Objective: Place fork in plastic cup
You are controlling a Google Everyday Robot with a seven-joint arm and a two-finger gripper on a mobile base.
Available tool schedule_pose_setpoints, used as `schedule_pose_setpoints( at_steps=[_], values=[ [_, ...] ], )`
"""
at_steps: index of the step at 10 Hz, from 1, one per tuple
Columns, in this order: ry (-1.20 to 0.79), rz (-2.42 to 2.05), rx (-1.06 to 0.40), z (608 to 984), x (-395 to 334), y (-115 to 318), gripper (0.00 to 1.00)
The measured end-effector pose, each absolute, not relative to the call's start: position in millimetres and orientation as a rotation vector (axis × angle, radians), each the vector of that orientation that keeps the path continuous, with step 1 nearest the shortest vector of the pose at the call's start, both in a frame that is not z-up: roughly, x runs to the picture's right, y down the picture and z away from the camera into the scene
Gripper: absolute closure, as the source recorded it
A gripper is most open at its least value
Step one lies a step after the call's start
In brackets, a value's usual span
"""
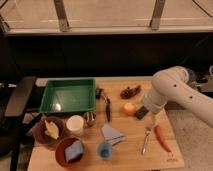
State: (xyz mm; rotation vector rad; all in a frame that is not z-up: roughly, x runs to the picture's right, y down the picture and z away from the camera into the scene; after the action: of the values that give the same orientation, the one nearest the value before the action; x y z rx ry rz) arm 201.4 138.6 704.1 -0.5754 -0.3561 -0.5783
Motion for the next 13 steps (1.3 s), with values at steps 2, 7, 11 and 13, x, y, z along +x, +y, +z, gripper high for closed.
schedule_pose_setpoints(
  at_steps=[2,7,11,13],
  values=[
    [-0.360,-0.525,-0.626,721,218,165,0.21],
    [-0.360,-0.520,-0.640,723,221,170,0.21],
    [-0.344,-0.611,-0.673,738,203,182,0.21],
    [-0.321,-0.602,-0.696,751,210,198,0.21]
  ],
)
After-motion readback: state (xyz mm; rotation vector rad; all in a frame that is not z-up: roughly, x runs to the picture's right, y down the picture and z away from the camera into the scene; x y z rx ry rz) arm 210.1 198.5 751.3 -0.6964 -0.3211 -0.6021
